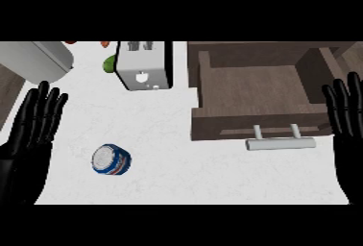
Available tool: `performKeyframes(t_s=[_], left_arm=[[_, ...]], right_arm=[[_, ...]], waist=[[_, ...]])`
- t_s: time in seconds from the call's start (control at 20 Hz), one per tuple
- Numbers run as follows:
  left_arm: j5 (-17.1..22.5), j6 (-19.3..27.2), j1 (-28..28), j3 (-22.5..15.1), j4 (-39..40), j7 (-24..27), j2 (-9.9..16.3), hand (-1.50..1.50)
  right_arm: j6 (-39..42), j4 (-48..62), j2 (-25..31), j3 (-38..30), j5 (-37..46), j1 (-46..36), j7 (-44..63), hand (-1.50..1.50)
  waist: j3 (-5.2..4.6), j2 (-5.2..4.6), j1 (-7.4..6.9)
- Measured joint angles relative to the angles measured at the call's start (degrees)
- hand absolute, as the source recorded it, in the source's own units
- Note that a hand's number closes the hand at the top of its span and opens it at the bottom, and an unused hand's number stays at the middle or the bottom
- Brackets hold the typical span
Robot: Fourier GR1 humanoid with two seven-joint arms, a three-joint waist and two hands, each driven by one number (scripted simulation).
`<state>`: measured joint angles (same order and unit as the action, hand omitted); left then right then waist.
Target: Pick up the can, place it into the drawer and close the drawer
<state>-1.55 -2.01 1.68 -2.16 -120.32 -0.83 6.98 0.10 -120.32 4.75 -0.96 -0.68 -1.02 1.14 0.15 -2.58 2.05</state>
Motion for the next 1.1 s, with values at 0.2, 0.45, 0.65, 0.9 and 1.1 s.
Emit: performKeyframes(t_s=[0.2,0.45,0.65,0.9,1.1], left_arm=[[3.66,-3.31,3.51,0.32,-2.10,1.31,0.56,-1.50],[9.16,-4.63,11.32,2.62,-4.11,-4.04,1.07,-1.50],[12.60,-4.15,15.42,4.94,-7.20,-10.52,1.69,-1.50],[15.25,-5.07,17.07,8.02,-9.26,-14.25,1.66,-1.50],[16.93,-5.42,15.29,10.02,-9.60,-17.00,1.97,-1.50]], right_arm=[[0.11,1.59,0.08,-1.35,-0.63,-0.12,-0.45,-1.50],[-1.74,1.77,-0.65,-2.26,-0.50,2.79,4.36,-1.50],[-2.90,2.16,-0.46,-3.35,-0.52,3.57,8.96,-1.50],[-2.79,1.58,-0.18,-4.54,-1.07,4.35,11.00,-1.50],[-1.76,1.54,-1.28,-3.79,-0.73,7.80,8.04,-1.50]], waist=[[-0.10,1.67,-1.50],[-0.17,2.37,-2.31],[-0.16,2.56,-2.45],[-0.15,2.62,-2.28],[-0.15,2.63,-2.11]])
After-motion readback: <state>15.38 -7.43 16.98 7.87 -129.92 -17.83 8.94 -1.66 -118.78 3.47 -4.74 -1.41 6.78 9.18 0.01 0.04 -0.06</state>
